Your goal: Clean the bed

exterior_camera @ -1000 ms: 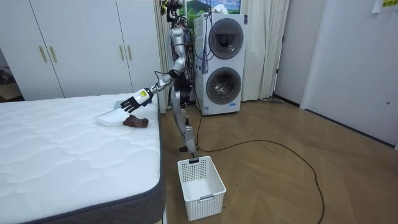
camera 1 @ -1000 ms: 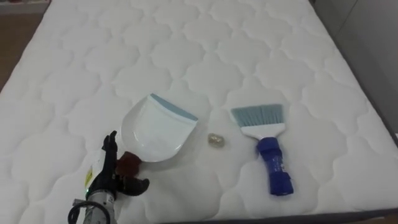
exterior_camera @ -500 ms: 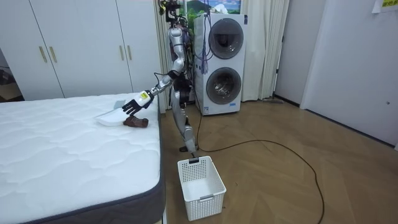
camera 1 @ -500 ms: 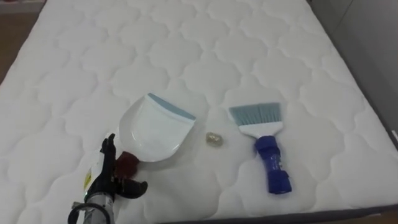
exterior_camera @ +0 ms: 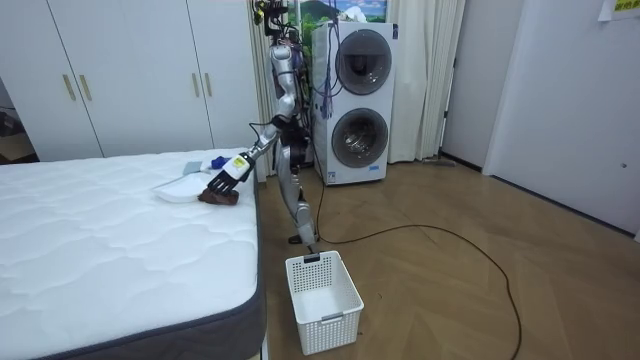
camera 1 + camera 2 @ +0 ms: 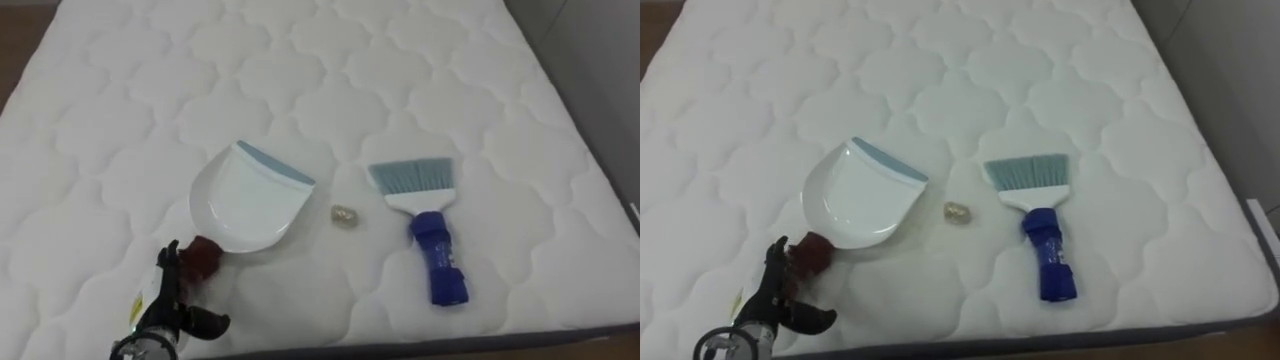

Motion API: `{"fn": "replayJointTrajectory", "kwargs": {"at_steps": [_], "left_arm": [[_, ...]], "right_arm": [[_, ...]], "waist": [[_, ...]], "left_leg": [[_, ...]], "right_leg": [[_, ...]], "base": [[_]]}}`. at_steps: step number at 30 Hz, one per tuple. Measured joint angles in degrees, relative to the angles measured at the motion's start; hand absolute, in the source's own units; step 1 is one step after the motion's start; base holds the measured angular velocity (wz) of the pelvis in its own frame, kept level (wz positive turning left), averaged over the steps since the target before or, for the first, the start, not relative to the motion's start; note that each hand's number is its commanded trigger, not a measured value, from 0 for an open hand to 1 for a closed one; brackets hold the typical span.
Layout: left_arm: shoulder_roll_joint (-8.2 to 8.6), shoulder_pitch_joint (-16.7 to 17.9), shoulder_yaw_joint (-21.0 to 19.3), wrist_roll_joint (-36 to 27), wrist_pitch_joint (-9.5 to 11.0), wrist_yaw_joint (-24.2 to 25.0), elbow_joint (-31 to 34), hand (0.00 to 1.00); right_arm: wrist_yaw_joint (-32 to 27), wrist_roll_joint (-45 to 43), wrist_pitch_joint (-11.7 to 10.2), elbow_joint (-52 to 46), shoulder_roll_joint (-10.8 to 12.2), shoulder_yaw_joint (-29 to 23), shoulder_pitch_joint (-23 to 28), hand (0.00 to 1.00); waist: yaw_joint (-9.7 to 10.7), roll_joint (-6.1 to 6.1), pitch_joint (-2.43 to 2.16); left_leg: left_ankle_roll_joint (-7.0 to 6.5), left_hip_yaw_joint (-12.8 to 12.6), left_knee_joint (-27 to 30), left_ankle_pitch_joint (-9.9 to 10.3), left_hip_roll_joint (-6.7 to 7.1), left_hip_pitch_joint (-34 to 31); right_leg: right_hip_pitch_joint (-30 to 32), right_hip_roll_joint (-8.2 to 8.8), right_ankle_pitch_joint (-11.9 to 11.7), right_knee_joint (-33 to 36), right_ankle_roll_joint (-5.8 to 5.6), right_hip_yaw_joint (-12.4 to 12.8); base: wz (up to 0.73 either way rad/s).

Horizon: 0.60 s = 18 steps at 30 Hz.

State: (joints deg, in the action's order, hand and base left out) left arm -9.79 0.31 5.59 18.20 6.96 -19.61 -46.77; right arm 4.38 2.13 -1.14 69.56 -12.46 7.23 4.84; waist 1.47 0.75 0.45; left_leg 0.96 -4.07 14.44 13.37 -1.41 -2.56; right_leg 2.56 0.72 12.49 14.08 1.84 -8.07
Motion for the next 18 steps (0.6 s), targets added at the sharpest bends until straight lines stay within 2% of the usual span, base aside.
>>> {"fn": "replayJointTrajectory", "kwargs": {"at_steps": [2,6,10,13,18], "left_arm": [[-0.01,-0.83,0.01,-0.14,-0.10,0.24,-0.43,0.00],[-0.22,-4.93,0.07,-0.25,-0.29,0.50,-4.85,0.00],[-0.73,-6.80,-0.27,-0.08,-0.45,0.55,-5.22,0.00],[-1.85,-9.12,-1.08,-0.04,-0.21,0.62,-6.53,0.00],[-2.25,-10.02,-1.08,-0.28,-0.20,1.51,-6.85,0.00]], "right_arm": [[0.05,-0.01,0.00,0.35,-0.10,0.55,-0.53,0.00],[0.00,1.20,0.05,2.07,-0.37,2.41,-1.84,0.00],[0.04,1.85,-0.03,2.20,-0.90,2.82,-2.17,0.00],[0.03,1.75,-0.13,2.28,-1.15,3.16,-2.66,0.00],[-0.05,1.71,-0.20,2.27,-1.44,4.87,-2.78,0.00]], "waist": [[0.16,0.08,0.09],[0.11,0.02,0.14],[0.23,-0.42,0.41],[0.04,-0.64,0.57],[0.31,-0.70,0.66]], "left_leg": [[0.00,0.01,0.82,0.00,0.00,-1.05],[-0.01,0.04,1.27,0.01,-0.05,-1.87],[-0.01,0.17,2.07,0.01,-0.06,-3.14],[-0.02,0.12,3.28,0.01,-0.10,-5.47],[-0.23,0.09,5.53,0.11,-0.05,-8.08]], "right_leg": [[0.90,0.06,-0.01,0.60,0.02,0.10],[1.66,0.19,-0.11,0.96,0.12,0.16],[3.14,0.50,-0.12,2.09,0.14,0.07],[5.75,0.64,-0.11,3.86,0.16,0.13],[7.49,0.97,-0.09,4.91,0.15,-0.15]], "base": [[0.00],[0.00],[-0.01],[-0.02],[0.05]]}}
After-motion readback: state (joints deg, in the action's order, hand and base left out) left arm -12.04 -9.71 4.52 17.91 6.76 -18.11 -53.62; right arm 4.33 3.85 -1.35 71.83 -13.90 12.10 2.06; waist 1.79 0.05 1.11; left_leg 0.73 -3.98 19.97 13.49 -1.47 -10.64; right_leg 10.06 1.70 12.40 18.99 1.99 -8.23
